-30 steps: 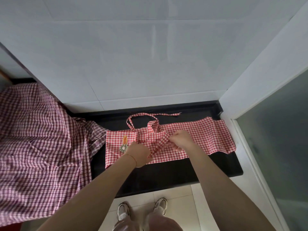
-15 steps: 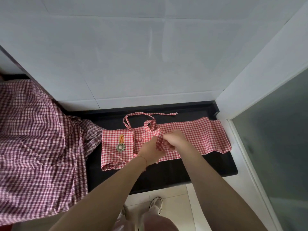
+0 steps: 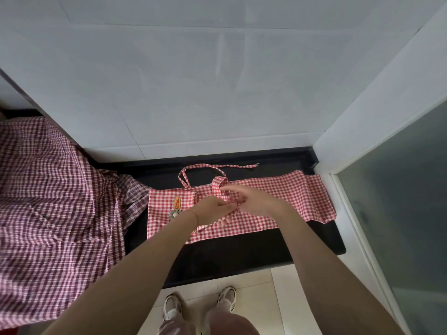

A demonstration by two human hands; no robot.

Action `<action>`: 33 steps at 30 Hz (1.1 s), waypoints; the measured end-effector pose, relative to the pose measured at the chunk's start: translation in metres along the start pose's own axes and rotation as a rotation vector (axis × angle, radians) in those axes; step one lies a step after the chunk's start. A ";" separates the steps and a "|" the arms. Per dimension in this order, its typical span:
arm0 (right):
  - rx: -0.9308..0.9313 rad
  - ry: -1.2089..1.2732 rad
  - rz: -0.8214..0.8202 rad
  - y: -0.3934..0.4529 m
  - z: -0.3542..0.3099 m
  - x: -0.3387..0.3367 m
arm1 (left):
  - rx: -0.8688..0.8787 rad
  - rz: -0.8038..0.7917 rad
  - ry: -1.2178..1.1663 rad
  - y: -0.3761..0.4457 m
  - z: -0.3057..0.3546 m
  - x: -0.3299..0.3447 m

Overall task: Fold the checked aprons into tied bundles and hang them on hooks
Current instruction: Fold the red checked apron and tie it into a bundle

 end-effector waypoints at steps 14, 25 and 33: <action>0.226 -0.203 -0.056 0.008 0.045 0.001 | -0.051 0.656 0.264 -0.001 -0.082 -0.031; 0.266 -0.272 0.116 0.043 0.040 0.005 | -0.134 0.741 0.345 -0.013 -0.130 -0.024; 0.262 -0.498 0.070 0.067 0.028 0.032 | -0.014 0.616 0.634 -0.029 -0.145 -0.018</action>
Point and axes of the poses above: each hand's wrist, its own y-axis towards the middle knuckle, its own x-axis out of the palm, z = x × y, the point moved 6 cm from there along y, towards the middle knuckle
